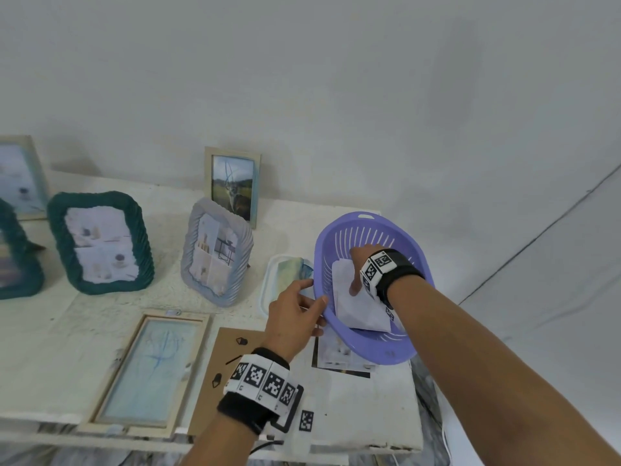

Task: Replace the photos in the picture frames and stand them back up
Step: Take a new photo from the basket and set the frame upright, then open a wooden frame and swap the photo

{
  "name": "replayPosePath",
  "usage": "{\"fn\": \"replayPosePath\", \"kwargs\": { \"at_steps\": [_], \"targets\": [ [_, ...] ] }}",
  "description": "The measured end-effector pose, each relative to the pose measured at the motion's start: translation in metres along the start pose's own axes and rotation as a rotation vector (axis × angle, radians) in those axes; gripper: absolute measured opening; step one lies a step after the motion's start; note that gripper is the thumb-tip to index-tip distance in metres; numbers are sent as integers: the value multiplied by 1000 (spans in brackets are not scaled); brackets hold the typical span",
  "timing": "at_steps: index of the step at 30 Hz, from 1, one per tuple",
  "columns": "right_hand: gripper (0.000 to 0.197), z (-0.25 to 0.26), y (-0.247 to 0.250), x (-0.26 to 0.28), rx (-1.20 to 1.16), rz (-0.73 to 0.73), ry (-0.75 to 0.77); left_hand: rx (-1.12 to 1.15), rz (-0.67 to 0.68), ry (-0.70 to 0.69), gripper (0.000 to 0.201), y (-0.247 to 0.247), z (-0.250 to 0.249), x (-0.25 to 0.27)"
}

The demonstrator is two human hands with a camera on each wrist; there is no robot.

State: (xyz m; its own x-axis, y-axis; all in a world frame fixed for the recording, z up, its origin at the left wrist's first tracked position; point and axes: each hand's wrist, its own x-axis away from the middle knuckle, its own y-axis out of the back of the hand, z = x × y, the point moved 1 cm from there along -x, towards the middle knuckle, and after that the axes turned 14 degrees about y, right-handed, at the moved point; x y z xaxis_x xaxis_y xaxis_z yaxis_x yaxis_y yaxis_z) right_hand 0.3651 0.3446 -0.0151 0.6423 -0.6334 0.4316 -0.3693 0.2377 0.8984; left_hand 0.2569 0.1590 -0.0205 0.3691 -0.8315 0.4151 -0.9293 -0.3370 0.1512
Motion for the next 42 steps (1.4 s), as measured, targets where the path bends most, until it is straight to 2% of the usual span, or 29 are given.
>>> {"fn": "replayPosePath", "kwargs": {
  "at_steps": [3, 4, 10, 15, 19, 21, 23, 28, 32, 34, 37, 42],
  "targets": [
    [80, 0, 9, 1, -36, 3, -79, -3, -6, -2, 41, 0, -1, 1],
    [79, 1, 14, 2, -51, 9, -100, -6, -9, -4, 41, 0, -1, 1],
    [33, -1, 41, 23, -198, -136, -23, -114, -61, -34, 42, 3, 0, -1],
    [29, -4, 77, 68, -362, -398, -29, -260, -196, -219, 35, 11, -5, 4],
    [28, 8, 100, 110, -395, -662, -5, -176, -198, -348, 30, 27, -25, 17],
    [26, 24, 108, 132, -423, -804, 53, -130, -173, -394, 34, 39, -35, 26],
    [23, 51, 111, 150, -523, -872, 137, -99, -130, -415, 37, 54, -44, 35],
    [20, 124, 95, 155, -755, -905, 275, -62, -29, -426, 19, 110, -49, 51],
    [30, 171, 69, 133, -979, -1019, 168, 12, -24, -340, 19, 164, -29, 51],
    [33, 201, 56, 122, -1204, -951, 104, 43, -55, -302, 23, 191, -14, 48],
    [26, 248, 33, 108, -1476, -831, 69, 37, -84, -263, 12, 227, 9, 43],
    [18, 294, -4, 95, -1477, -798, 38, -71, -68, -158, 13, 270, 51, 40]
  ]
}}
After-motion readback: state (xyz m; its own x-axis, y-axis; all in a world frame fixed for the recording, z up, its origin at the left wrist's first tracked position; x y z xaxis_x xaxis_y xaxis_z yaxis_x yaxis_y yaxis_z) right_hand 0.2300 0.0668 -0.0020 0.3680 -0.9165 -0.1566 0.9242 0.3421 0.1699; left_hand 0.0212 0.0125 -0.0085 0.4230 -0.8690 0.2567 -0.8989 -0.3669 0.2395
